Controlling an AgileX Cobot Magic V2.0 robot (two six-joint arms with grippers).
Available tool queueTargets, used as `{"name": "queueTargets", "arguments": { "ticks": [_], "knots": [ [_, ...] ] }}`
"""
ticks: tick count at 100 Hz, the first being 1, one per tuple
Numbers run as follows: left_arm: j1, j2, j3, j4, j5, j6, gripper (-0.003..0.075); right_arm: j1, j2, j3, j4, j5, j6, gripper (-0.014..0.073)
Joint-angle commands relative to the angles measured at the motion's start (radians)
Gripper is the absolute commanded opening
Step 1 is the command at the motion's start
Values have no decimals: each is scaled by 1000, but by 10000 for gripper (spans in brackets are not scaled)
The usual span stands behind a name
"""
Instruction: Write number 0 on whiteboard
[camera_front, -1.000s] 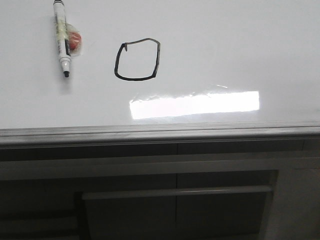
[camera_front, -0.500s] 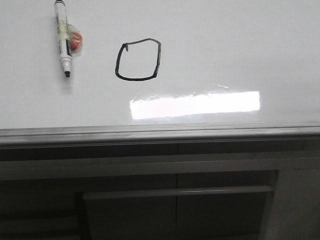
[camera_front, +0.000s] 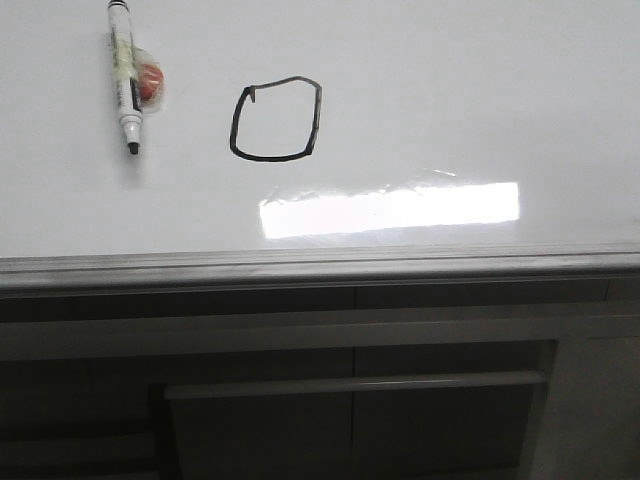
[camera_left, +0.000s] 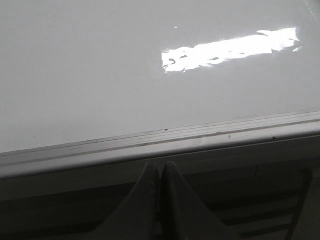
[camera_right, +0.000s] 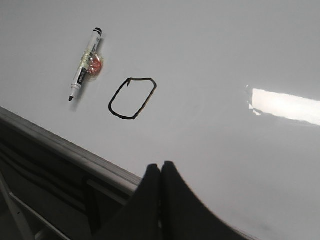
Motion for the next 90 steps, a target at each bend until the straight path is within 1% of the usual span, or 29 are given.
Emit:
{"name": "queueTargets", "arguments": {
  "ticks": [1, 60, 76, 84, 89, 90],
  "knots": [
    [2, -29, 30, -11, -48, -9, -20, -7, 4, -26, 16, -59, -8, -69],
    [2, -29, 30, -11, -48, -9, -20, -7, 4, -26, 16, -59, -8, -69],
    [2, -29, 30, -11, -48, -9, -20, -7, -17, -2, 16, -61, -8, -69],
    [2, -29, 30, -11, -48, -9, -20, -8, -62, 39, -54, -128, -2, -69],
    [2, -29, 30, -11, -48, -9, -20, -18, -102, 83, -132, -174, 70, -69],
    [2, -29, 30, -11, -48, -9, -20, -21, -115, 96, -143, -179, 104, -69]
  ]
}}
